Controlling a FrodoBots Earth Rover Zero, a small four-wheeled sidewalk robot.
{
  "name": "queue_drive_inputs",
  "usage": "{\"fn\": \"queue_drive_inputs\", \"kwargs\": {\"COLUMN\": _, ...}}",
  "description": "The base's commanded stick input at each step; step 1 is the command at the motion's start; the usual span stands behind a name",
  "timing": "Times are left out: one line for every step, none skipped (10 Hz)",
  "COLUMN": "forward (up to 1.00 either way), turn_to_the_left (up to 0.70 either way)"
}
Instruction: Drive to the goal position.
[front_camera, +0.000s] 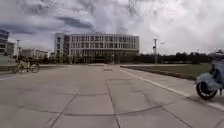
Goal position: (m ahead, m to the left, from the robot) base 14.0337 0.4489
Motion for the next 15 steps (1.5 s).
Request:
{"fn": "queue_drive_inputs", "kwargs": {"forward": 1.00, "turn_to_the_left": 0.00}}
{"fn": "queue_drive_inputs", "kwargs": {"forward": 1.00, "turn_to_the_left": 0.00}}
{"fn": "queue_drive_inputs", "kwargs": {"forward": 1.00, "turn_to_the_left": 0.00}}
{"fn": "queue_drive_inputs", "kwargs": {"forward": 1.00, "turn_to_the_left": 0.00}}
{"fn": "queue_drive_inputs", "kwargs": {"forward": 1.00, "turn_to_the_left": 0.00}}
{"fn": "queue_drive_inputs", "kwargs": {"forward": 1.00, "turn_to_the_left": 0.00}}
{"fn": "queue_drive_inputs", "kwargs": {"forward": 1.00, "turn_to_the_left": 0.00}}
{"fn": "queue_drive_inputs", "kwargs": {"forward": 1.00, "turn_to_the_left": 0.00}}
{"fn": "queue_drive_inputs", "kwargs": {"forward": 1.00, "turn_to_the_left": 0.00}}
{"fn": "queue_drive_inputs", "kwargs": {"forward": 1.00, "turn_to_the_left": 0.00}}
{"fn": "queue_drive_inputs", "kwargs": {"forward": 1.00, "turn_to_the_left": 0.00}}
{"fn": "queue_drive_inputs", "kwargs": {"forward": 1.00, "turn_to_the_left": 0.00}}
{"fn": "queue_drive_inputs", "kwargs": {"forward": 1.00, "turn_to_the_left": 0.00}}
{"fn": "queue_drive_inputs", "kwargs": {"forward": 1.00, "turn_to_the_left": 0.00}}
{"fn": "queue_drive_inputs", "kwargs": {"forward": 1.00, "turn_to_the_left": 0.00}}
